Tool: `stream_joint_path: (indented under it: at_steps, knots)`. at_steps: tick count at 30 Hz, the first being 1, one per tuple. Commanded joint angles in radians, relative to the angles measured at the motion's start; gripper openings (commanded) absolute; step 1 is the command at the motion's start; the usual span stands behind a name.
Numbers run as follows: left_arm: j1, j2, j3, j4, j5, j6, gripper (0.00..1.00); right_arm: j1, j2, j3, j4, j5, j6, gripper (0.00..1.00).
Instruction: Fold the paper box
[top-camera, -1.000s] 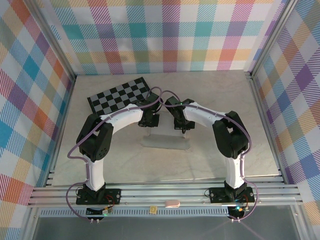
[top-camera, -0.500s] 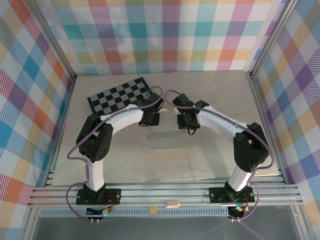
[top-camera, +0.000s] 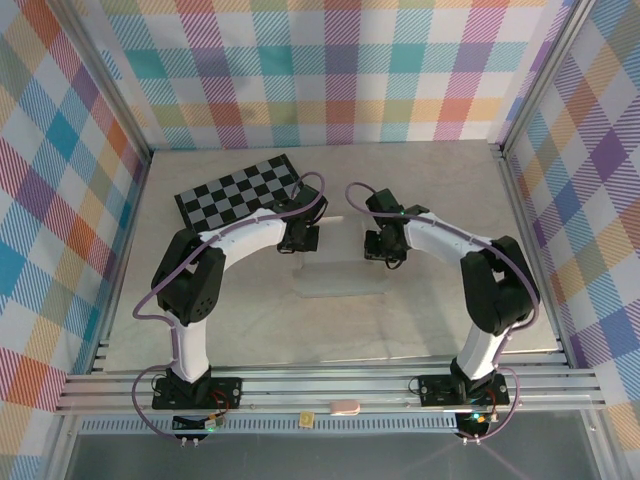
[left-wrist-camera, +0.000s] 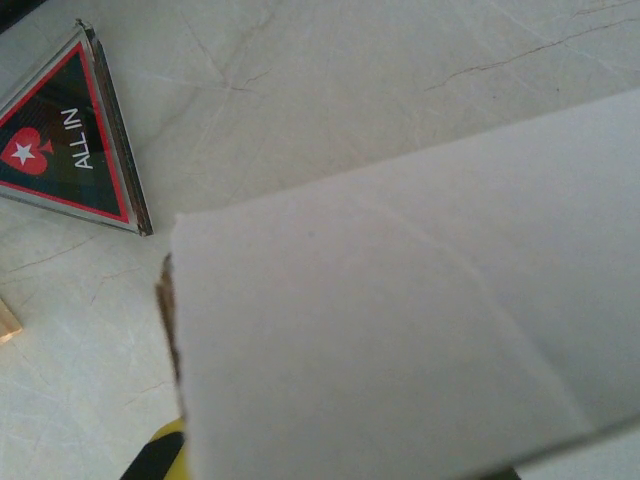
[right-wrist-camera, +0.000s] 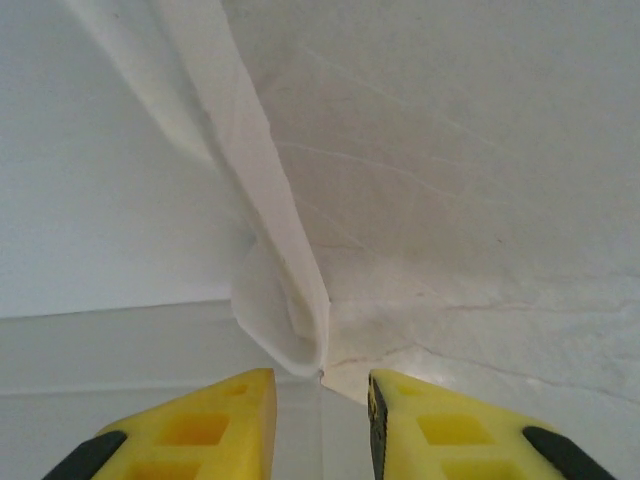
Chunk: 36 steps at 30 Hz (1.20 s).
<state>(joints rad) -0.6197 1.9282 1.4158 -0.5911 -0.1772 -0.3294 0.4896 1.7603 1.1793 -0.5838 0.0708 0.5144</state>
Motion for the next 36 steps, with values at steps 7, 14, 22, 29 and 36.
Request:
stream_joint_path:
  at_steps: [7,14,22,29,36]
  knots:
    - [-0.006,-0.035,-0.015,-0.006,-0.024,-0.007,0.00,-0.017,0.088,0.058,0.036,-0.036,-0.047,0.27]
    - [-0.006,-0.034,-0.010,-0.009,-0.022,0.000,0.00,0.000,0.123,0.060,-0.006,0.037,-0.053,0.21]
    - [-0.006,-0.030,-0.003,-0.009,-0.021,0.002,0.00,0.054,0.181,0.102,-0.116,0.251,-0.058,0.03]
    - [-0.005,-0.035,-0.007,-0.010,-0.025,0.003,0.00,0.073,0.178,0.111,-0.140,0.300,-0.047,0.00]
    - [-0.006,-0.035,-0.010,-0.009,-0.022,0.001,0.00,0.069,0.089,0.054,-0.026,0.181,-0.085,0.21]
